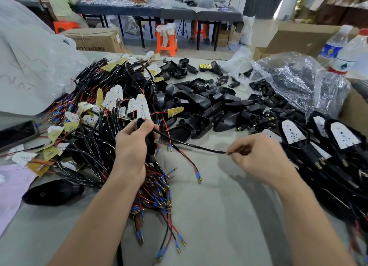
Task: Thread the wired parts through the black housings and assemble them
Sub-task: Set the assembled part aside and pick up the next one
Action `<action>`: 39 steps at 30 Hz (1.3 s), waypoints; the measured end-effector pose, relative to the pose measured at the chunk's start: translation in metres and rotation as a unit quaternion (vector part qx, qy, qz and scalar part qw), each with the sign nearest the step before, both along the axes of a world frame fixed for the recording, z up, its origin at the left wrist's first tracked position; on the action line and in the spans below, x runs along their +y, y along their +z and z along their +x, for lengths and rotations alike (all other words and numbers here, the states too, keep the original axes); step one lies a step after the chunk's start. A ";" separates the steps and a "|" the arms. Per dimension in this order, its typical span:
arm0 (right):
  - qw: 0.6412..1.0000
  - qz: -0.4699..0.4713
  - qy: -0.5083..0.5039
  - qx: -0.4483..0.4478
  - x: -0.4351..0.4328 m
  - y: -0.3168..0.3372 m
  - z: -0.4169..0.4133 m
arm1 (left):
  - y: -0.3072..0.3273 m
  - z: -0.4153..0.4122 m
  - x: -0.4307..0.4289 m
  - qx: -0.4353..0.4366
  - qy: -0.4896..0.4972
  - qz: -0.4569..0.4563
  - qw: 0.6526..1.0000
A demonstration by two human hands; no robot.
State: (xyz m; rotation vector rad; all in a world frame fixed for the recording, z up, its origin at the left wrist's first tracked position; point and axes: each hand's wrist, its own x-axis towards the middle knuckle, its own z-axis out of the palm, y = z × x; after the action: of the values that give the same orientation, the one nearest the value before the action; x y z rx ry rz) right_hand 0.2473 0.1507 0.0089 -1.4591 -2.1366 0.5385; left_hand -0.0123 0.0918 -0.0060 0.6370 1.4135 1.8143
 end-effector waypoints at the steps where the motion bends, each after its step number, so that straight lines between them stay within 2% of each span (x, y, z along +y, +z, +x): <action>1: 1.000 0.008 -0.015 0.014 0.002 -0.001 0.004 | 0.000 0.001 0.000 0.001 0.026 0.003 1.000; 3: 0.998 0.012 -0.040 0.047 0.005 -0.001 0.007 | 0.000 0.001 0.001 0.001 0.081 0.008 0.997; 5: 0.988 -0.032 -0.043 0.144 0.006 0.000 0.009 | -0.001 0.000 0.003 -0.005 0.120 0.007 0.993; 8: 0.923 -0.171 0.040 0.341 0.007 0.003 0.017 | -0.002 -0.003 0.004 -0.001 0.135 -0.005 0.991; 10: 0.838 -0.257 0.093 0.471 0.008 0.004 0.021 | -0.001 -0.002 0.003 0.001 0.125 -0.008 0.992; 12: 0.723 -0.320 0.152 0.593 0.008 0.004 0.024 | 0.001 -0.001 0.002 -0.014 0.087 -0.001 0.996; 15: 0.526 -0.400 0.330 0.675 0.002 0.001 0.018 | 0.005 0.002 0.001 -0.067 -0.002 0.014 0.998; 16: 0.487 -0.412 0.367 0.677 0.000 -0.002 0.014 | 0.005 0.005 0.001 -0.086 -0.036 0.011 0.996; 17: 0.509 -0.412 0.368 0.660 0.000 -0.003 0.012 | 0.004 0.007 0.001 -0.096 -0.065 0.005 0.993; 19: 0.624 -0.402 0.359 0.566 -0.002 -0.007 0.006 | 0.003 0.010 0.001 -0.075 -0.094 -0.015 0.993; 21: 0.698 -0.412 0.363 0.460 -0.005 -0.010 0.002 | 0.001 0.012 0.002 -0.036 -0.089 -0.020 0.995; 22: 0.711 -0.436 0.352 0.424 -0.006 -0.011 0.001 | 0.002 0.013 0.002 -0.023 -0.084 -0.014 0.996; 24: 0.706 -0.500 0.322 0.385 -0.006 -0.009 -0.001 | 0.003 0.015 0.003 -0.003 -0.063 0.000 0.998; 25: 0.715 -0.516 0.313 0.353 -0.008 -0.008 -0.003 | 0.003 0.016 0.003 0.005 -0.045 0.007 0.999; 29: 0.796 -0.490 0.315 0.167 -0.021 -0.005 -0.018 | 0.006 0.017 0.002 0.002 0.016 0.034 0.999; 32: 0.826 -0.456 0.323 0.070 -0.030 -0.003 -0.033 | 0.006 0.014 0.004 -0.018 0.051 0.032 0.998; 39: 0.873 -0.385 0.280 0.108 -0.047 -0.008 -0.058 | 0.005 0.006 0.006 -0.095 0.052 0.048 0.993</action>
State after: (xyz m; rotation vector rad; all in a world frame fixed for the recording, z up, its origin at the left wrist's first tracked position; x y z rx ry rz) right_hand 0.1889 0.1034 0.0006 -0.9861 -2.2414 1.8419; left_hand -0.0067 0.0976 -0.0015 0.4324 1.2599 1.9778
